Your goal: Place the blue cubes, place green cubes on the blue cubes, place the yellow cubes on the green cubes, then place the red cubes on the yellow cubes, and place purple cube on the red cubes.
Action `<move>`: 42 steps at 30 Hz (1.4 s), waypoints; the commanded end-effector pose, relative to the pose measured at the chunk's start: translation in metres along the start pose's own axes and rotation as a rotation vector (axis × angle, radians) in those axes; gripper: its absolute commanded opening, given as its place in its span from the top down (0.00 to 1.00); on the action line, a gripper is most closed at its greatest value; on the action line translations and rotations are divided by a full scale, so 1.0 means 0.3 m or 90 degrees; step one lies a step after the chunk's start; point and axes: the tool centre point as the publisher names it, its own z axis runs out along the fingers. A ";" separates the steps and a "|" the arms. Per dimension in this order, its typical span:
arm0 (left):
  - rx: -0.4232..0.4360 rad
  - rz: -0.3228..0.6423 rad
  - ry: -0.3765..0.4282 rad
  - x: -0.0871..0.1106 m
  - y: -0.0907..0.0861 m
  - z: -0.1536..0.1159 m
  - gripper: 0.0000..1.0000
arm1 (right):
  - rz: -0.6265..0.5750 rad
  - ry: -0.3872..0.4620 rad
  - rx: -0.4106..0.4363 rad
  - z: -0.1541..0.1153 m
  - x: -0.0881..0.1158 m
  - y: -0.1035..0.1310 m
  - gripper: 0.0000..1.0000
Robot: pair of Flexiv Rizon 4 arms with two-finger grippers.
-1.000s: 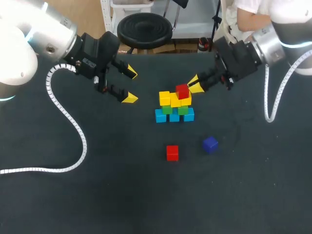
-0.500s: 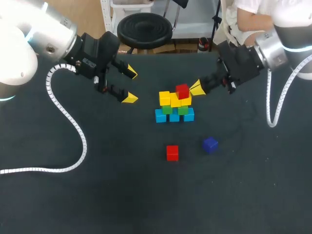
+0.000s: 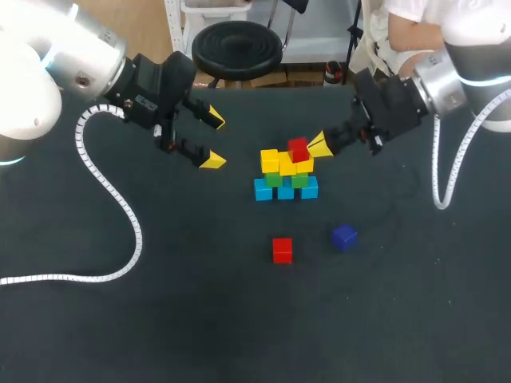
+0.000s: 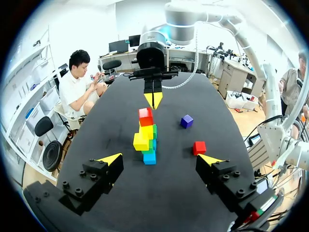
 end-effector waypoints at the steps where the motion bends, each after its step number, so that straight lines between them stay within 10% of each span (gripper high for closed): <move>1: 0.001 0.001 -0.001 0.002 0.004 -0.001 0.00 | -0.001 -0.002 0.001 -0.001 -0.002 -0.001 1.00; 42: 0.001 0.001 -0.001 0.002 0.004 -0.001 0.00 | 0.020 -0.006 0.005 -0.019 0.034 -0.029 1.00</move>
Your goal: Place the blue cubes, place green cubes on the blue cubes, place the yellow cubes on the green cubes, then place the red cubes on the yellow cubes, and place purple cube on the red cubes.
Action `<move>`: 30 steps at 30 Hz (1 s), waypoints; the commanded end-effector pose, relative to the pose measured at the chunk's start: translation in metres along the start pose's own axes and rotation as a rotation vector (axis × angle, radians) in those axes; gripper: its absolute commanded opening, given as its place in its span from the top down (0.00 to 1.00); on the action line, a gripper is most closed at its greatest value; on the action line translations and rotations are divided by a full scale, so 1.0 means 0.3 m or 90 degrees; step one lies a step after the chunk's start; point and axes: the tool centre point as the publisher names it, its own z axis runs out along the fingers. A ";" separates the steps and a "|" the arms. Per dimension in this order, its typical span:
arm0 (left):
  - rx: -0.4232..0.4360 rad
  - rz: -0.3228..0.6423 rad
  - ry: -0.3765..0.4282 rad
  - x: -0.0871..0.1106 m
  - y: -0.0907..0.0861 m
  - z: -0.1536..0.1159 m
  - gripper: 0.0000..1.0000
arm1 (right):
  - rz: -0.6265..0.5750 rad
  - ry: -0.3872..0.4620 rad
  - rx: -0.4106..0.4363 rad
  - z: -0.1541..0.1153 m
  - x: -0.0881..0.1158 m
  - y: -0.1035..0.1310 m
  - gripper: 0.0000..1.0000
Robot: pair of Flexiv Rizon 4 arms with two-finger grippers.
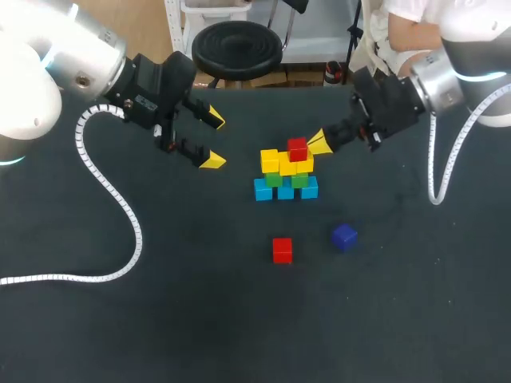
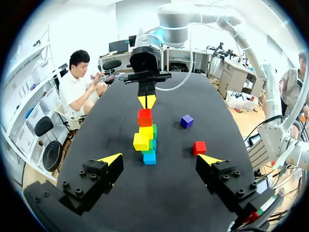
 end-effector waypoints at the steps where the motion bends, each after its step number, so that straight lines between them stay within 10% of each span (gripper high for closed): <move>1: 0.001 0.001 -0.001 0.002 0.004 -0.001 0.00 | 0.003 -0.001 0.017 -0.030 0.004 0.036 1.00; 4: 0.001 0.001 -0.001 0.002 0.004 -0.001 0.00 | 0.000 -0.001 0.031 -0.059 -0.012 0.068 0.96; 5: 0.001 0.001 -0.001 0.002 0.004 -0.001 0.00 | 0.000 -0.002 0.032 -0.068 -0.018 0.079 0.62; 6: 0.001 0.001 -0.001 0.002 0.004 -0.001 0.00 | -0.002 -0.004 0.033 -0.077 -0.024 0.091 0.07; 7: 0.001 0.001 -0.001 0.002 0.004 -0.001 0.00 | -0.003 -0.004 0.033 -0.085 -0.029 0.103 0.00; 30: 0.001 0.001 -0.001 0.002 0.004 -0.001 0.00 | -0.046 -0.034 -0.066 -0.218 -0.042 0.108 0.00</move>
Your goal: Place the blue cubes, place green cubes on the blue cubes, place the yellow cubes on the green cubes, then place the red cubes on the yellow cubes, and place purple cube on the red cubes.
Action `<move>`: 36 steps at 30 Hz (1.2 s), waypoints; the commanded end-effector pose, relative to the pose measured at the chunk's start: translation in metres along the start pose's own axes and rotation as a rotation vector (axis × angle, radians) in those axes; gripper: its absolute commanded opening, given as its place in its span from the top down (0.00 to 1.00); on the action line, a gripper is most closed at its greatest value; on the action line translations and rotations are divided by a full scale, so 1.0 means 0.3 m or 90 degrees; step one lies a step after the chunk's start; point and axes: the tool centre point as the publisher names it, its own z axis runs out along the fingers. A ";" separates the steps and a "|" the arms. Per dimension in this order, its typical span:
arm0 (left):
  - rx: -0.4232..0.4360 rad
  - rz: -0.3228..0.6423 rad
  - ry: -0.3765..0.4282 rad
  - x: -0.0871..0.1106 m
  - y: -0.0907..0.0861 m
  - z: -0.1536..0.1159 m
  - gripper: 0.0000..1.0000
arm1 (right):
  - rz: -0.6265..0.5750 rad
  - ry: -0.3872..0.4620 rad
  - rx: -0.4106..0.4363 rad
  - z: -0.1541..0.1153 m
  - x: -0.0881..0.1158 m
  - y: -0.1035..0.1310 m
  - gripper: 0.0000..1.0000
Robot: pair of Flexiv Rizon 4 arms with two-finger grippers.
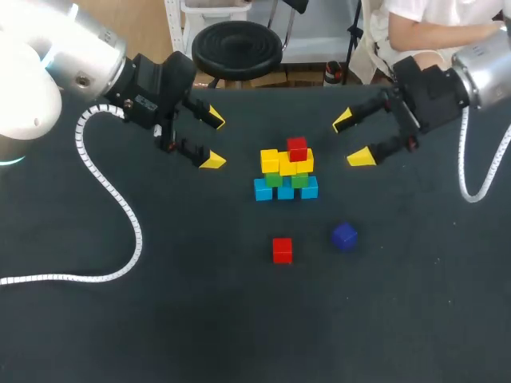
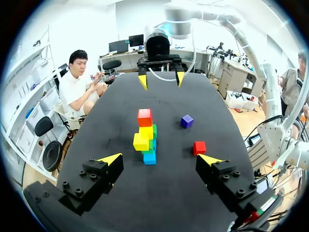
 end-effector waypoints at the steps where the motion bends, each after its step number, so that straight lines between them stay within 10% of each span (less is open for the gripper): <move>1: 0.001 0.001 -0.001 0.002 0.004 -0.001 0.00 | 0.006 0.004 -0.032 -0.028 -0.005 -0.031 0.00; 26: 0.001 0.001 -0.001 0.002 0.004 -0.001 0.00 | 0.050 0.052 -0.037 -0.080 -0.026 0.028 0.00; 36: -0.062 0.039 0.083 0.033 -0.216 -0.106 0.00 | 0.050 0.052 -0.037 -0.080 -0.026 0.028 0.00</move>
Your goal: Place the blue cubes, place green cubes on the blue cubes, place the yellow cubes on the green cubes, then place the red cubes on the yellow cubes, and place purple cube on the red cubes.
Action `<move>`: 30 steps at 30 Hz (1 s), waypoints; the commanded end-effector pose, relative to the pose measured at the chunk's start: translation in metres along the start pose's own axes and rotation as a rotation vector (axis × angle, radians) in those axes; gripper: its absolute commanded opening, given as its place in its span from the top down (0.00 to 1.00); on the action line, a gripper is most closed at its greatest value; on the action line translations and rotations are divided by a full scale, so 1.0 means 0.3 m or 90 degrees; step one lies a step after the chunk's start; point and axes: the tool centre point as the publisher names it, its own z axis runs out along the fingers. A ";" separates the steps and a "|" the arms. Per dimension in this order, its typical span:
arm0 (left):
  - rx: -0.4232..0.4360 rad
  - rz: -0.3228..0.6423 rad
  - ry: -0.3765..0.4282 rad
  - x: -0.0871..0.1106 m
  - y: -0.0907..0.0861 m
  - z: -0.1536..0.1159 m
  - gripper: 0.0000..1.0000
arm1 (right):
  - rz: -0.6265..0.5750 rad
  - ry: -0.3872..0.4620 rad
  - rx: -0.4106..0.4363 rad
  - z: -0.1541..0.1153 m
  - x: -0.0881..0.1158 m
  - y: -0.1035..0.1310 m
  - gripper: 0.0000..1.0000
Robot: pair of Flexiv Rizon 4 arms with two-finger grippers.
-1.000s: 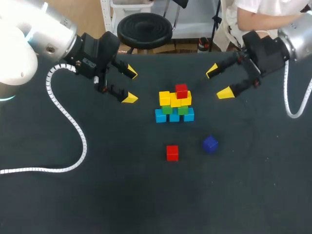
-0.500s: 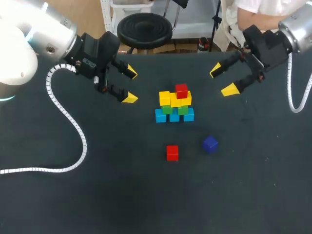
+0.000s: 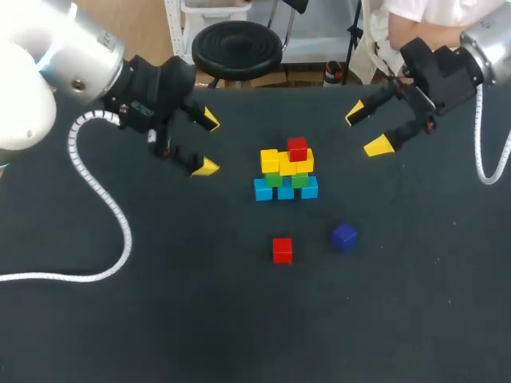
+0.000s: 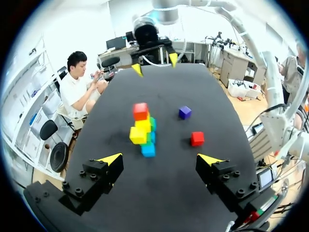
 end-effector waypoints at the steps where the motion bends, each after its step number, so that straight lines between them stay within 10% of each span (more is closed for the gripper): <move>1: -0.030 -0.005 0.029 0.002 -0.162 -0.067 0.00 | 0.000 0.001 0.002 0.001 -0.001 0.004 0.00; 11: 0.125 0.004 0.054 -0.016 -0.358 0.079 0.00 | 0.000 0.001 0.002 0.001 -0.001 0.004 0.00; 30: 0.103 0.032 0.034 -0.093 -0.342 0.089 0.00 | 0.000 0.001 0.002 0.001 -0.001 0.004 0.00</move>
